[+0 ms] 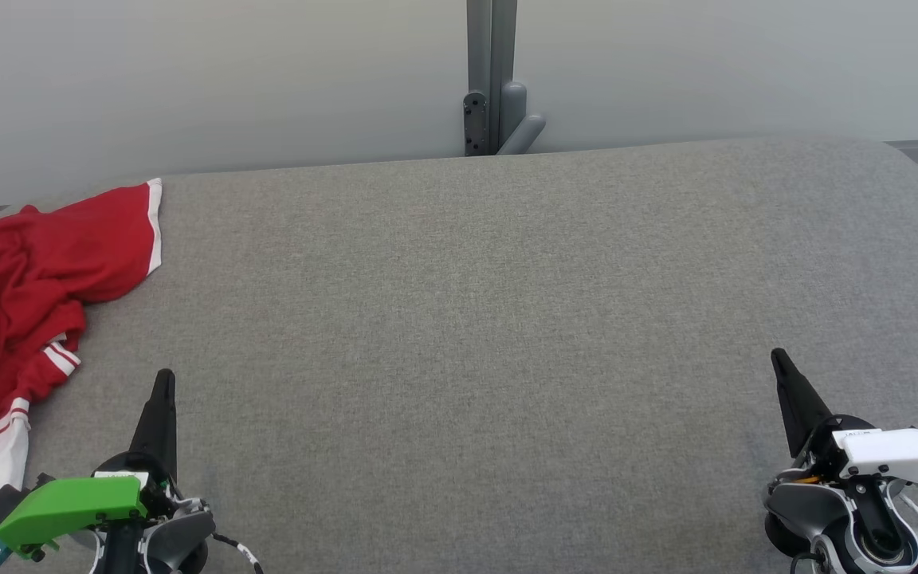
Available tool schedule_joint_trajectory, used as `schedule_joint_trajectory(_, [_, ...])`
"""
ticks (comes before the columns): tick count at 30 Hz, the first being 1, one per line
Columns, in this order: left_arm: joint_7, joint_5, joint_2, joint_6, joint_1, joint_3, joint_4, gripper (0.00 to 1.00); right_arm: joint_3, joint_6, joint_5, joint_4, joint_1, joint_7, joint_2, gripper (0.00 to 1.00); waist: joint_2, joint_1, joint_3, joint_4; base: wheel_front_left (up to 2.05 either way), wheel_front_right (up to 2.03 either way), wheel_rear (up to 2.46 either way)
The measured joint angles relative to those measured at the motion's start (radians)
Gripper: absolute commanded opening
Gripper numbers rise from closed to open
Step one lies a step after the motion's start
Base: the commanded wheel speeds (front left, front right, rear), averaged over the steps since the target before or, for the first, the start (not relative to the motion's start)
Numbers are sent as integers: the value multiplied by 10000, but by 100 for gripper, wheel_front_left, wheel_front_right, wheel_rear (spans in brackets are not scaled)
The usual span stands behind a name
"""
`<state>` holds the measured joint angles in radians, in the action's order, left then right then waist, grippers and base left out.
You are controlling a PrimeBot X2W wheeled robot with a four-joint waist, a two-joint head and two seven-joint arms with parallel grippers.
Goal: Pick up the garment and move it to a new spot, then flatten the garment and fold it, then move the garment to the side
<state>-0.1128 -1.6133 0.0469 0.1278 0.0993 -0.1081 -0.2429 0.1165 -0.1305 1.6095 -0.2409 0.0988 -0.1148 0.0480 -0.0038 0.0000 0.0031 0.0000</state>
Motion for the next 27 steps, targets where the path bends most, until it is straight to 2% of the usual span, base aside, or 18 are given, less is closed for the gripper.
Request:
schedule_joint_trajectory(3, [0,0,0,-2,0,0,0,0,0,0,0,0,0,0,0,0,0,0,0,0,0,0,0])
schedule_joint_trajectory(4, [0,0,-8,-6,-13,4,-25,100,-4,0,-6,-29,-15,6,-6,100,0,0,0,0,0,0,0])
schedule_joint_trajectory(17, [489,67,-75,-19,-477,295,-94,100,-420,4,-360,-173,-369,479,-67,100,1,0,4,18,0,0,0])
schedule_joint_trajectory(20, [631,349,-73,-19,-531,359,-17,100,-512,4,-894,-136,-385,637,-6,100,1,0,1,22,0,0,0])
schedule_joint_trajectory(27, [940,1873,-48,-21,-586,487,81,100,-700,2,-2750,184,-387,924,98,100,1,0,-3,38,0,0,0])
